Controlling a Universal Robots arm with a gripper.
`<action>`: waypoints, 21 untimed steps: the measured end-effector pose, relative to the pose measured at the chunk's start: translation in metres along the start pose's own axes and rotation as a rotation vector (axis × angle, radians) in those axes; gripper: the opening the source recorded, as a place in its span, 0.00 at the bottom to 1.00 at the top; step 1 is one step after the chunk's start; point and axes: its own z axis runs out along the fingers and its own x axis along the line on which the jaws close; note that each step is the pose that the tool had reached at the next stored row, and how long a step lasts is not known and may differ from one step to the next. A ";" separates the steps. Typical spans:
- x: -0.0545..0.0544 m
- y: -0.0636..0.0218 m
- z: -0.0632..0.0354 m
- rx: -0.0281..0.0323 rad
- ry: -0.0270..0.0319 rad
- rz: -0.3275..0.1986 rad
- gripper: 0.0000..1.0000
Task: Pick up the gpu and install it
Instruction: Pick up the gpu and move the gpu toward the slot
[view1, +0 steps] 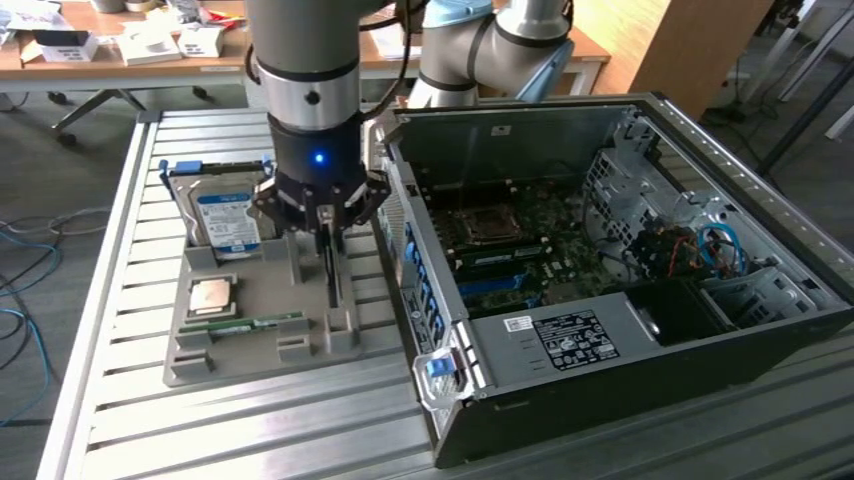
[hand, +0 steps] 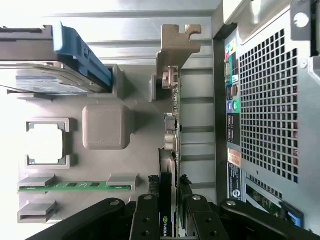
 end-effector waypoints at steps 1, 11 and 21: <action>0.000 0.0002 -0.0045 0.0000 0.0000 0.000 0.26; -0.001 0.0022 -0.0500 -0.0001 -0.0001 0.000 0.26; -0.002 0.0041 -0.0935 0.0000 -0.0001 0.000 0.26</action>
